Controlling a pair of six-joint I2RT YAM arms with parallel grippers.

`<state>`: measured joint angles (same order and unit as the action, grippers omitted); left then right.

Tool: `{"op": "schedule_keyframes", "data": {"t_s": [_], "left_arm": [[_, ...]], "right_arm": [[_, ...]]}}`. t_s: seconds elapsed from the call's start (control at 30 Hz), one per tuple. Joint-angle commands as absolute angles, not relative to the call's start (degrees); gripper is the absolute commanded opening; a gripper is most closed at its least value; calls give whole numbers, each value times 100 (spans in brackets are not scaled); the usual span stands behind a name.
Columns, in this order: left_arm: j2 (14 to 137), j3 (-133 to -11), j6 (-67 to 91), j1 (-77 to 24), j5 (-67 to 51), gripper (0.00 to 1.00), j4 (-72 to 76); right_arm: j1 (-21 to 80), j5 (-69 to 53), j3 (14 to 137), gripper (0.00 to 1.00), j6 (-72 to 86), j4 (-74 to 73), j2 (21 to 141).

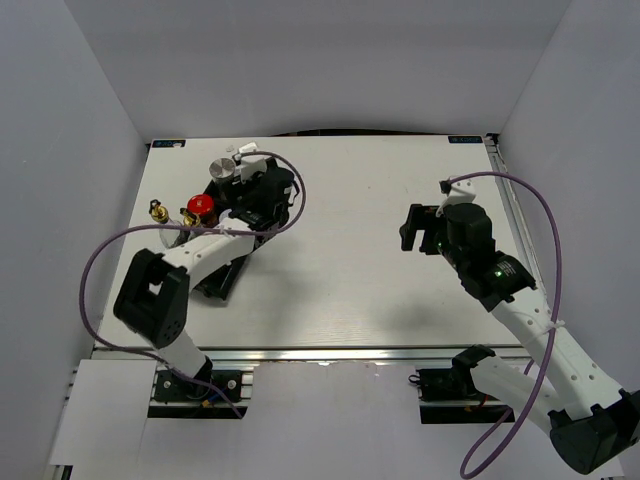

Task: Organize the condiment bottles

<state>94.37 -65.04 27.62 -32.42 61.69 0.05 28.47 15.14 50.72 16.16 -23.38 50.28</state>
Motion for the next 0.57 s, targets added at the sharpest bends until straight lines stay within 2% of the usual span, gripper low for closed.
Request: {"op": "schedule_keyframes", "data": {"t_s": [0.0,0.03,0.07,0.2,0.27,0.53], "left_arm": [[8457,-6531,1574,-3489,3643,98,19],[8290,-6452,1573,-3498,3169,98,-191],[8097,-6347,1573,-3498,2146,98,-237],[6877,-5293,1846,-3533,310,98,463],[6576,-4898,1889,-3559,27,98,501],[5986,-4553,2013,-3604,9,98,184]], "right_arm": [[2813,1714,4940,90,1749,-2066,5018],[2821,1783,4896,89,1862,-2022,5036],[2821,1906,4800,89,1915,-1978,5045],[2813,1881,4614,89,1969,-1802,5150],[2813,1855,4623,89,1960,-1837,5194],[2821,1644,4316,89,1793,-1486,4878]]}}
